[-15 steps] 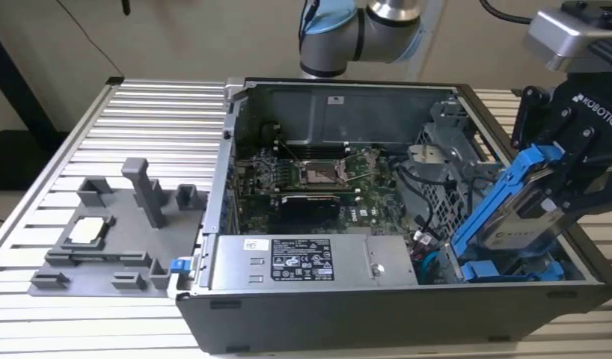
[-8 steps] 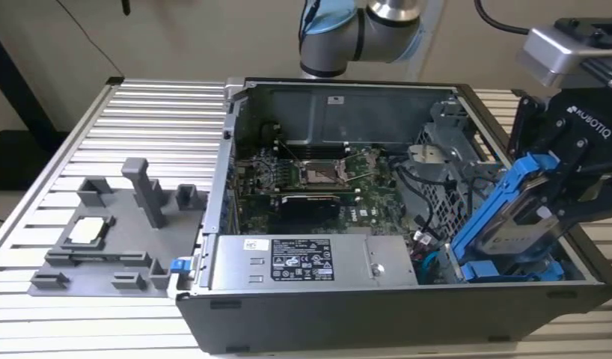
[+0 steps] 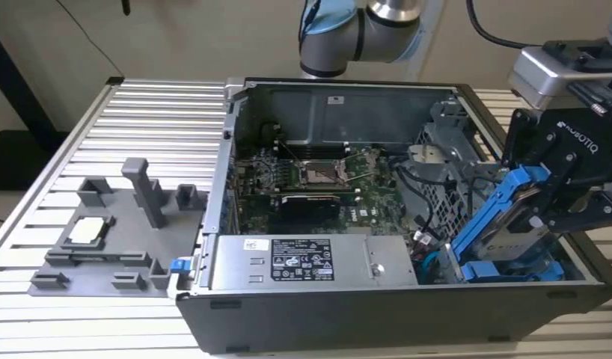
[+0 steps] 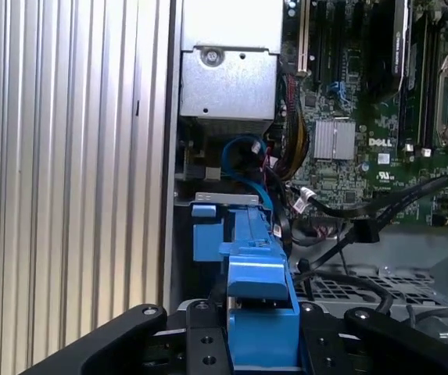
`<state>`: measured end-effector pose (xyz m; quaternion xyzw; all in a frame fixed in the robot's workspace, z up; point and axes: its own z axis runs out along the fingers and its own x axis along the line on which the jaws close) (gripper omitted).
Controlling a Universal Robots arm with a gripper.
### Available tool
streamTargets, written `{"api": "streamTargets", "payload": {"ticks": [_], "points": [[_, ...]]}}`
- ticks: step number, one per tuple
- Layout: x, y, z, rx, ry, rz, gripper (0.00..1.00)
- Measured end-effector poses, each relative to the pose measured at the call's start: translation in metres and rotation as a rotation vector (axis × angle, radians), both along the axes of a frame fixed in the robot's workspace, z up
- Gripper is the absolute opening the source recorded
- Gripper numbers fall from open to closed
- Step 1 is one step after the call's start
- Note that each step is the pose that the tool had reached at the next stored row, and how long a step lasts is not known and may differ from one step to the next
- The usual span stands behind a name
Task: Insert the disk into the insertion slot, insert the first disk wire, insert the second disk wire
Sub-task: 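Insert the disk into the insertion slot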
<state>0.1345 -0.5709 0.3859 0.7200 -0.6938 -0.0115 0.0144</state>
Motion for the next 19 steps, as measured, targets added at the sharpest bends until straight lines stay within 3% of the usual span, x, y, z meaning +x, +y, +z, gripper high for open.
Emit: {"api": "streamTargets", "payload": {"ticks": [10, 19], "points": [[0.0001, 0.0, -0.0178, 0.0, 0.0, 0.0, 0.33], [0.0001, 0.0, -0.0185, -0.0001, 0.0, 0.001, 0.33]]}}
